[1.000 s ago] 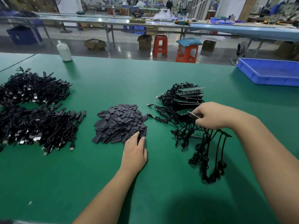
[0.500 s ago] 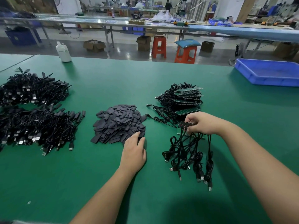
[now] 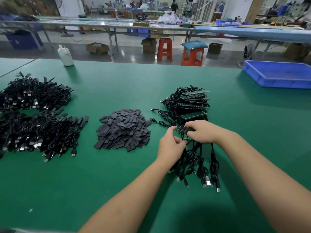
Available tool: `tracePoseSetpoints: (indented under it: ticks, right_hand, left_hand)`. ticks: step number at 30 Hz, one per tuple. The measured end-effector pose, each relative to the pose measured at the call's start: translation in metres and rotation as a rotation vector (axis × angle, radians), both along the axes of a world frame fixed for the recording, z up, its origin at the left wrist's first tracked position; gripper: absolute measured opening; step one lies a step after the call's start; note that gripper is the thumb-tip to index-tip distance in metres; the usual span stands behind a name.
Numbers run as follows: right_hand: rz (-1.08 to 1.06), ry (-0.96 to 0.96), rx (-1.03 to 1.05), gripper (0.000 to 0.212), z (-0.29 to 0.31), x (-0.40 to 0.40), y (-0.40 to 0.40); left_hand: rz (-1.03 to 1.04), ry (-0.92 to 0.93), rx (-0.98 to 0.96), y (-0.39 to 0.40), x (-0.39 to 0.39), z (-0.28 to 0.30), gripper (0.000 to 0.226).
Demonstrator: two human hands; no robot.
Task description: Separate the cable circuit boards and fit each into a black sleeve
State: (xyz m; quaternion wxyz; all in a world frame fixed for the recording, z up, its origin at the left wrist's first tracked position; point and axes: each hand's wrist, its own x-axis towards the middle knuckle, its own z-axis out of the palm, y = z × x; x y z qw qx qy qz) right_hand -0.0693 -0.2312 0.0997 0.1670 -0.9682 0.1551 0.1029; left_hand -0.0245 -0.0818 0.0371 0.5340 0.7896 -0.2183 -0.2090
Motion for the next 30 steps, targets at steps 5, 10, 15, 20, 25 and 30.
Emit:
tracePoseSetpoints:
  ticks: [5, 10, 15, 20, 25, 30]
  right_hand:
    - [0.029, -0.137, -0.161, 0.030, -0.009, -0.003, 0.005]
    - [0.012, -0.201, -0.217, 0.027, -0.012, -0.004, 0.007]
    - [0.018, -0.166, -0.265, 0.024, -0.013, -0.006, 0.000]
    - [0.018, -0.178, -0.307, 0.038, -0.016, -0.005, -0.004]
    - [-0.014, -0.212, -0.366, 0.035, -0.022, -0.006, -0.006]
    - [0.009, -0.241, -0.392, 0.038, -0.027, -0.005, -0.007]
  left_hand:
    - [0.174, -0.237, 0.071, 0.005, -0.002, 0.001, 0.030]
    - [0.106, -0.203, 0.012, 0.014, 0.006, -0.003, 0.015]
    - [-0.099, -0.348, 0.112, 0.026, 0.022, -0.009, 0.009]
    - [-0.278, -0.518, 0.290, 0.034, 0.029, -0.012, 0.015]
    - [-0.186, -0.018, 0.004, 0.038, 0.026, -0.009, 0.014]
    - [-0.254, -0.041, 0.091, 0.038, 0.031, -0.011, 0.013]
